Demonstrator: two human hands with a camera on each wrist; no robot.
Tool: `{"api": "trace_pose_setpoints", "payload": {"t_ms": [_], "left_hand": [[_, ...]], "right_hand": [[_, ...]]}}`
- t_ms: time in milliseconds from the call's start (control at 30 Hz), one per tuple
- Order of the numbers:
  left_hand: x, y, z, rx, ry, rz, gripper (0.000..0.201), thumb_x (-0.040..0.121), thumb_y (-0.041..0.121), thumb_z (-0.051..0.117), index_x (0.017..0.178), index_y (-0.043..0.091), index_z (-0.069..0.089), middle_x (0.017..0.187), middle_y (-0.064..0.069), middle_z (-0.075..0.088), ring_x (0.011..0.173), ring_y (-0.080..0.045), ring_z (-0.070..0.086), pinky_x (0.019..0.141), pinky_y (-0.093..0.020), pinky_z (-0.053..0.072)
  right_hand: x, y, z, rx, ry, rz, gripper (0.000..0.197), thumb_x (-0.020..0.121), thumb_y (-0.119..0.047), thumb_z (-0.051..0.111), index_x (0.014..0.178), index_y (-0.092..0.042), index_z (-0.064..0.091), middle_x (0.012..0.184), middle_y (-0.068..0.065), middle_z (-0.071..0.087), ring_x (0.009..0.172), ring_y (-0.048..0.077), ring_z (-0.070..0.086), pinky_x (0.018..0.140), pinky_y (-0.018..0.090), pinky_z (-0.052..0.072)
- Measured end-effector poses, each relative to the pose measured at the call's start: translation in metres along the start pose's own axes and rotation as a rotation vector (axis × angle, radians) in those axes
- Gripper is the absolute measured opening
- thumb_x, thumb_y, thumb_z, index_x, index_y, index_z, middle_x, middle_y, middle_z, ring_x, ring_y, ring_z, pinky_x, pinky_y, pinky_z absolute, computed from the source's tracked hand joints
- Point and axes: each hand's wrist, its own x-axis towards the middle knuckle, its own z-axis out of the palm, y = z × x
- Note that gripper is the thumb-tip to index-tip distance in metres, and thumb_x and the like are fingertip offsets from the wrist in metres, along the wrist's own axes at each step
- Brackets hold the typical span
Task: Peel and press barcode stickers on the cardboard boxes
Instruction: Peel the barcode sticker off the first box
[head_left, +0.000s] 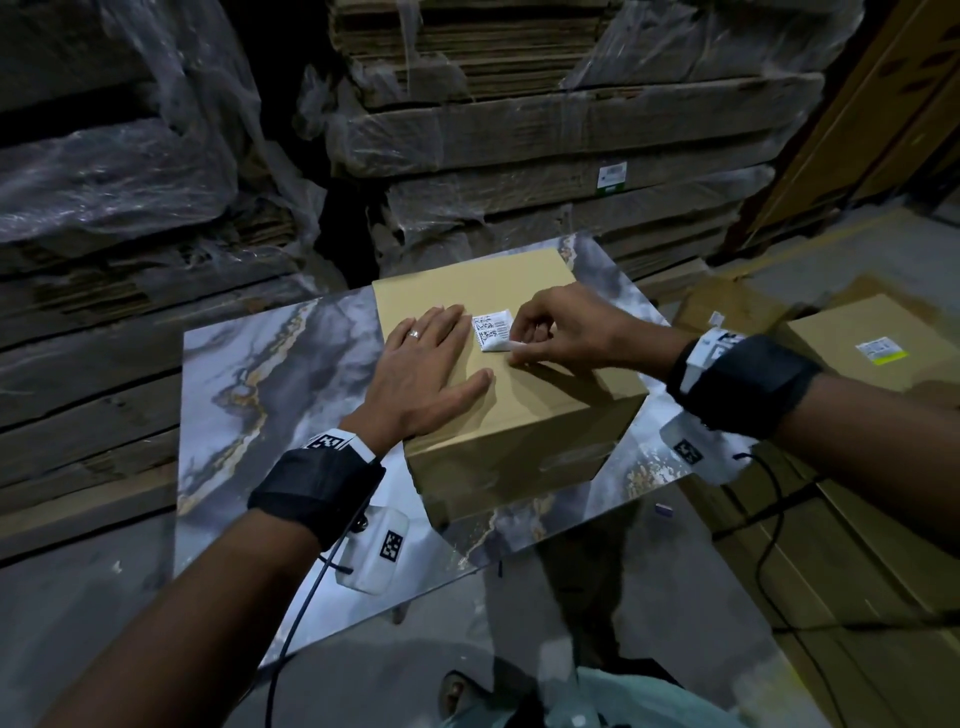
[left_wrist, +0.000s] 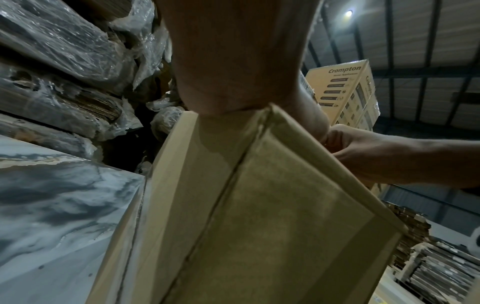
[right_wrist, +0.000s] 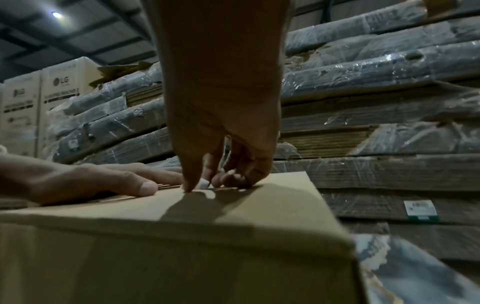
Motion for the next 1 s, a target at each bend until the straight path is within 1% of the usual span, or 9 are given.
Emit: {"api": "trace_pose_setpoints", "payload": {"t_ms": [100, 200, 400, 467, 567, 633, 667, 833, 1000], "left_hand": [[-0.001, 0.000, 0.000, -0.002, 0.002, -0.005, 0.093, 0.086, 0.073, 0.015, 0.160, 0.018, 0.024, 0.168, 0.000, 0.019, 0.154, -0.019, 0.014, 0.125, -0.041, 0.009], [0.000, 0.000, 0.001, -0.003, 0.004, -0.004, 0.093, 0.086, 0.073, 0.015, 0.160, 0.018, 0.025, 0.168, 0.000, 0.019, 0.154, -0.019, 0.015, 0.125, -0.042, 0.010], [0.000, 0.000, 0.001, -0.003, 0.003, -0.002, 0.094, 0.086, 0.074, 0.014, 0.160, 0.017, 0.024, 0.168, 0.000, 0.018, 0.154, -0.018, 0.014, 0.124, -0.041, 0.009], [0.001, 0.000, 0.001, -0.002, 0.001, -0.004, 0.094, 0.086, 0.074, 0.014, 0.160, 0.017, 0.024, 0.168, 0.000, 0.018, 0.154, -0.018, 0.014, 0.124, -0.041, 0.009], [0.001, -0.001, 0.002, -0.006, 0.000, -0.007, 0.095, 0.085, 0.074, 0.013, 0.160, 0.017, 0.025, 0.168, 0.000, 0.019, 0.154, -0.019, 0.015, 0.124, -0.042, 0.008], [0.001, -0.001, 0.002, -0.005, 0.000, -0.006, 0.095, 0.085, 0.074, 0.013, 0.160, 0.018, 0.025, 0.168, 0.000, 0.019, 0.154, -0.019, 0.015, 0.125, -0.042, 0.008], [0.001, 0.000, 0.002, -0.007, -0.001, -0.006, 0.095, 0.085, 0.074, 0.013, 0.160, 0.018, 0.025, 0.168, 0.000, 0.019, 0.154, -0.019, 0.014, 0.125, -0.042, 0.008], [0.001, 0.000, 0.000, -0.011, 0.000, -0.006, 0.095, 0.084, 0.074, 0.013, 0.160, 0.017, 0.025, 0.168, 0.000, 0.019, 0.154, -0.019, 0.014, 0.125, -0.042, 0.008], [0.001, 0.000, 0.001, -0.004, 0.000, -0.005, 0.095, 0.085, 0.074, 0.013, 0.160, 0.017, 0.024, 0.168, 0.000, 0.018, 0.154, -0.018, 0.014, 0.124, -0.041, 0.007]], "right_hand": [[0.002, 0.003, 0.008, 0.050, 0.081, 0.001, 0.018, 0.091, -0.032, 0.076, 0.095, -0.014, 0.078, 0.090, 0.000, 0.075, 0.076, 0.010, 0.061, 0.066, 0.029, 0.046], [0.004, 0.006, 0.005, 0.020, 0.040, -0.057, 0.018, 0.094, -0.029, 0.073, 0.096, -0.011, 0.075, 0.092, 0.004, 0.072, 0.081, 0.017, 0.060, 0.071, 0.037, 0.047], [0.017, 0.010, -0.004, 0.004, -0.070, -0.040, 0.017, 0.096, -0.030, 0.072, 0.099, -0.013, 0.073, 0.095, 0.002, 0.071, 0.084, 0.016, 0.059, 0.075, 0.037, 0.047], [0.021, 0.012, -0.005, 0.027, -0.098, -0.021, 0.014, 0.095, -0.031, 0.072, 0.096, -0.017, 0.073, 0.088, -0.004, 0.071, 0.080, 0.013, 0.061, 0.073, 0.037, 0.048], [0.024, 0.013, -0.009, 0.065, -0.133, 0.004, 0.008, 0.095, -0.028, 0.073, 0.090, -0.022, 0.072, 0.068, -0.021, 0.067, 0.064, -0.001, 0.059, 0.065, 0.029, 0.046], [0.025, 0.011, -0.011, 0.086, -0.151, 0.022, 0.009, 0.095, -0.026, 0.073, 0.087, -0.024, 0.070, 0.064, -0.031, 0.063, 0.060, -0.007, 0.058, 0.064, 0.026, 0.043], [0.026, 0.011, -0.012, 0.097, -0.161, 0.028, 0.010, 0.095, -0.026, 0.073, 0.086, -0.025, 0.069, 0.062, -0.032, 0.062, 0.059, -0.007, 0.058, 0.064, 0.026, 0.043], [0.028, 0.012, -0.010, 0.141, -0.171, 0.048, 0.011, 0.095, -0.025, 0.073, 0.085, -0.022, 0.069, 0.059, -0.025, 0.064, 0.054, -0.005, 0.057, 0.063, 0.025, 0.043], [0.022, 0.012, -0.004, 0.157, -0.112, 0.059, 0.009, 0.096, -0.022, 0.071, 0.088, -0.017, 0.070, 0.063, -0.010, 0.064, 0.054, 0.004, 0.057, 0.056, 0.022, 0.045]]}}
